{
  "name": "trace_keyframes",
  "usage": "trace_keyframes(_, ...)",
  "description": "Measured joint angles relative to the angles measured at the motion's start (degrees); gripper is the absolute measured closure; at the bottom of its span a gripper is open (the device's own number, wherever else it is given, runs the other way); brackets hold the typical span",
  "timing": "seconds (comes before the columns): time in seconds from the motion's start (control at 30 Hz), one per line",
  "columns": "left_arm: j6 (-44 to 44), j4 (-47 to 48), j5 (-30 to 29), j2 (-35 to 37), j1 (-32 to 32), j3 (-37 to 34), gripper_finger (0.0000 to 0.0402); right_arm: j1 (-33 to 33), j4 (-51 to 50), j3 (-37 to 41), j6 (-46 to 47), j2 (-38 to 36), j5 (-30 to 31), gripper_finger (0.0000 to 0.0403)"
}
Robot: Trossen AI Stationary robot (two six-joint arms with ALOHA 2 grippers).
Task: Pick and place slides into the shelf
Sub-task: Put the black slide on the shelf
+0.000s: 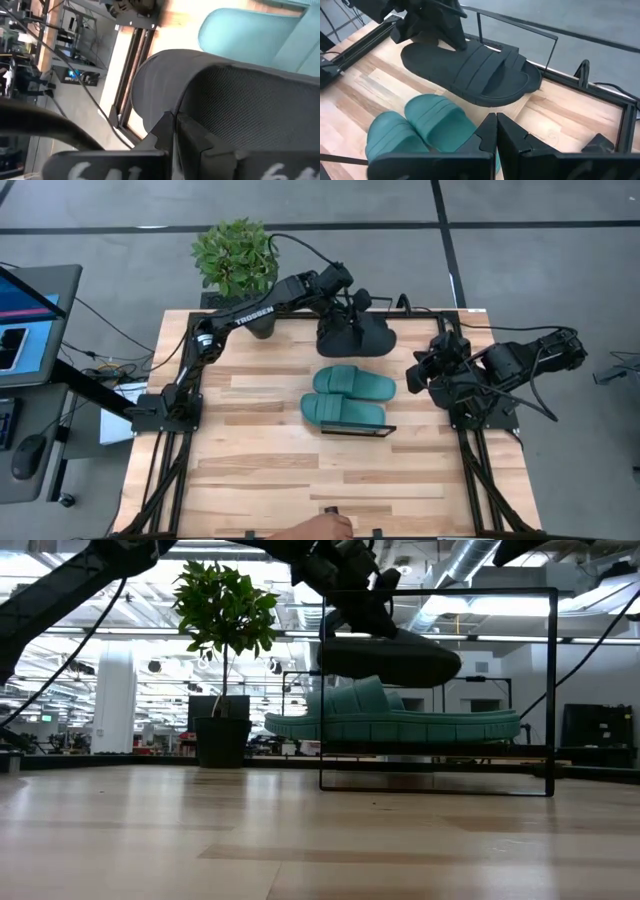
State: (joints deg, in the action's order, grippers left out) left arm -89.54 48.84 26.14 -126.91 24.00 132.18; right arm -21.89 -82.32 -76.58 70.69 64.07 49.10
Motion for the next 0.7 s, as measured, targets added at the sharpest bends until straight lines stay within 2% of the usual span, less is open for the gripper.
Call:
trace_keyframes(0.27,-0.1,-0.2,2.4,-0.8,0.2,-0.7,0.0401,2.5,0.1,0.0,0.5,0.0,-1.5,0.0403)
trace_keyframes(0.7,0.4,-14.2,2.0,-0.8,1.2,-12.3,0.0401,4.8,0.0,0.0,-0.3,3.1,-3.5,0.0403)
